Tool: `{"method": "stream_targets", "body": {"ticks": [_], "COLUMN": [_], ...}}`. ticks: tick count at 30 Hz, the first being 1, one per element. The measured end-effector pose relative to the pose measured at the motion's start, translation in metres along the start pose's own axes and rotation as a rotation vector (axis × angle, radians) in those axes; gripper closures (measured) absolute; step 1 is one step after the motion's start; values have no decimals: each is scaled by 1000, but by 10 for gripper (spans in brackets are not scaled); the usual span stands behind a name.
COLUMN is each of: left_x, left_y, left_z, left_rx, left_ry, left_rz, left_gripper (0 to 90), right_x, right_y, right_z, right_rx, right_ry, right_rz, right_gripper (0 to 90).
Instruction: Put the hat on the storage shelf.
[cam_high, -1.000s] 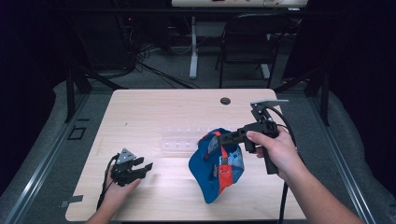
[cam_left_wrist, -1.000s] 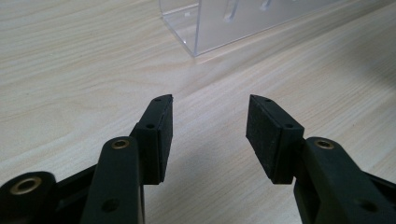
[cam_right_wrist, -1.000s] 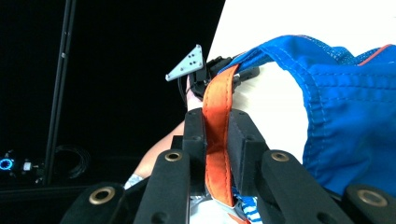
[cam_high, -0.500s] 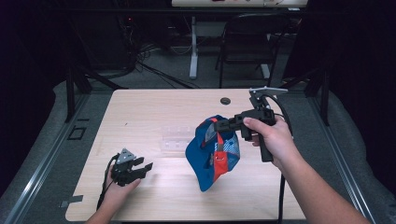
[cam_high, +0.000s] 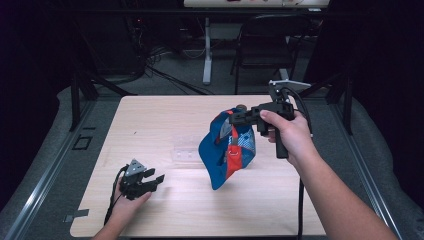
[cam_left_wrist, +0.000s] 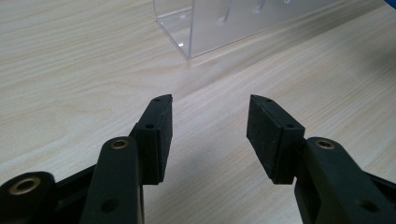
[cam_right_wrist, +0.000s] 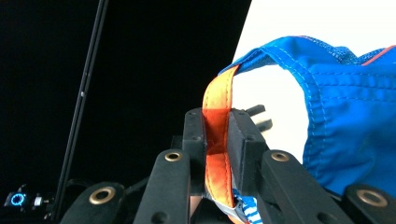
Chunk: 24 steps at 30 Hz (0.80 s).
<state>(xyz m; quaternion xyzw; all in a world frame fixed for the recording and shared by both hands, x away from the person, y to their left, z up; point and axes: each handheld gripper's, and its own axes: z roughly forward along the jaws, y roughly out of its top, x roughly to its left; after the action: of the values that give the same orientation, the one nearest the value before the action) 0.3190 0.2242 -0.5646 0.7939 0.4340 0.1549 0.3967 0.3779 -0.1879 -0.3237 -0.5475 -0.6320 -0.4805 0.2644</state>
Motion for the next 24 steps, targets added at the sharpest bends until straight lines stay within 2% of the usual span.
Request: {"method": "stream_targets", "body": {"ticks": [5,6,11,15,17,18,19,20,21,22,24], "left_x": [-2,-2,-7,-18,-23,-31,-46,-54,-54,-70,-84], "left_y": [0,1,3,10,13,18,25,29,29,35,42], "left_z": [1,1,2,-1,-2,-2,-1,0,0,2,5], "left_rx": [-5,-4,-9,-58,-70,-81,-96,-100,-100,-120,-124], "left_ry": [-5,-6,-23,-57,-70,-76,-108,-121,-121,-136,-153], "left_rz": [0,13,18,19,31,56,92,114,114,161,201], "left_gripper": [511,511,513,529,529,527,528,528,526,520,505], "right_x": [1,2,1,0,0,0,0,0,0,0,-1], "right_y": [8,9,15,19,21,22,23,23,24,25,26], "right_z": [-1,0,0,-1,-1,0,0,0,0,0,0], "right_rx": [-24,-30,-43,-56,-58,-64,-65,-70,-76,-77,-86], "right_ry": [4,4,-8,-4,-2,-6,-11,-10,-8,-8,-16], "right_rz": [-1,2,4,6,7,4,3,3,8,7,12], "right_gripper": [783,783,783,783,783,783,783,782,783,783,783]}}
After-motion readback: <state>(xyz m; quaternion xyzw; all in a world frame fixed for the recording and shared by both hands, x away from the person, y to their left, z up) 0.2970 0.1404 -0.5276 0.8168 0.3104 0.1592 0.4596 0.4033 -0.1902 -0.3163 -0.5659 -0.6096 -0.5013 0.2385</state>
